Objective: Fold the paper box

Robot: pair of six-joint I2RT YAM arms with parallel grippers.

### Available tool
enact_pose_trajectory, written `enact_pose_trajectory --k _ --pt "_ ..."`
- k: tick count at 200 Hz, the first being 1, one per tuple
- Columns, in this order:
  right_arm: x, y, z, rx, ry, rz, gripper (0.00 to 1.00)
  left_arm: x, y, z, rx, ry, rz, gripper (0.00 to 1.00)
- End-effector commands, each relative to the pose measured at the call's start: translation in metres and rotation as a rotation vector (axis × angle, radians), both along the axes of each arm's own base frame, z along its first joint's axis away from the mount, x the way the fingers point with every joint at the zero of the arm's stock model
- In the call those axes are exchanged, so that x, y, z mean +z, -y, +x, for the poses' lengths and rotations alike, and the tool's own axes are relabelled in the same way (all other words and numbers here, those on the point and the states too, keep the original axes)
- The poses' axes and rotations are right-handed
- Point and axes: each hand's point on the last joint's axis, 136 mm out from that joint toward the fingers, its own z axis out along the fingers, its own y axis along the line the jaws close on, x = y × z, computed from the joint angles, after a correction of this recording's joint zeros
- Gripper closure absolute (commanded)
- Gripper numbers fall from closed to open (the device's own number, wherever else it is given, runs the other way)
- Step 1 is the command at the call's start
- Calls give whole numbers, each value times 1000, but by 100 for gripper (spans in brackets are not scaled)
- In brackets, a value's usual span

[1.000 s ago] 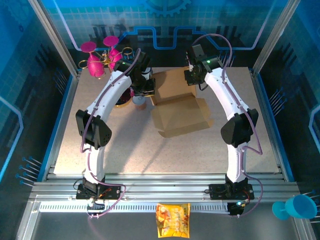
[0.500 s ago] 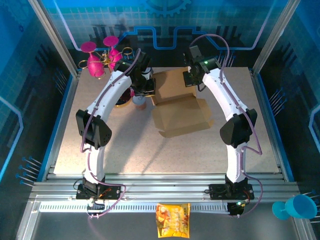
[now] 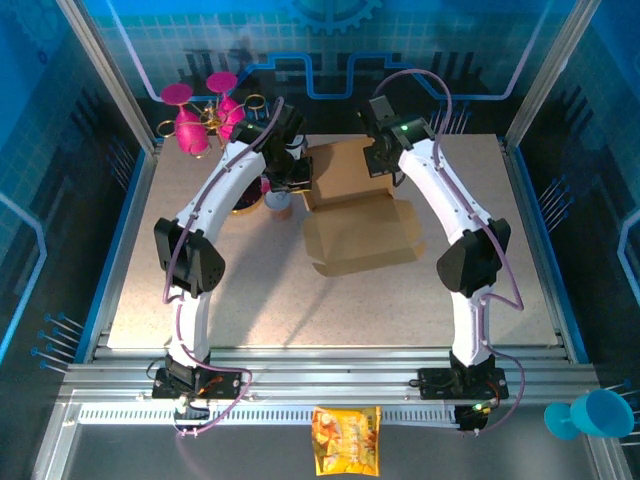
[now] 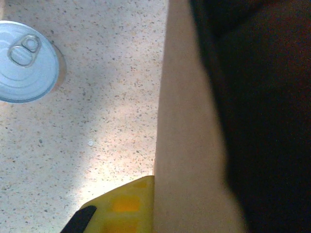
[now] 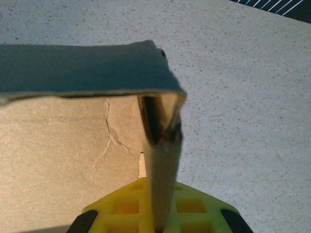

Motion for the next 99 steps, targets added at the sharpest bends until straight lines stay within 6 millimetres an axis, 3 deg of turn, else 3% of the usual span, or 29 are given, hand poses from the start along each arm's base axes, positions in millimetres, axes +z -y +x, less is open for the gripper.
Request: enact_pose_trajectory --k 1,32,64,99 --pt "10 42 -10 -137 7 -194 100 -6 -38 -2 114 -28 142 100" --pt "5 40 -14 -144 4 -191 100 -10 -35 -2 111 -17 138 100" --pt "6 8 -10 2 5 22 100 -9 -22 -5 83 -26 82 100" --pt "6 -3 -7 51 -48 208 95 -6 -13 -7 72 -59 2 100"
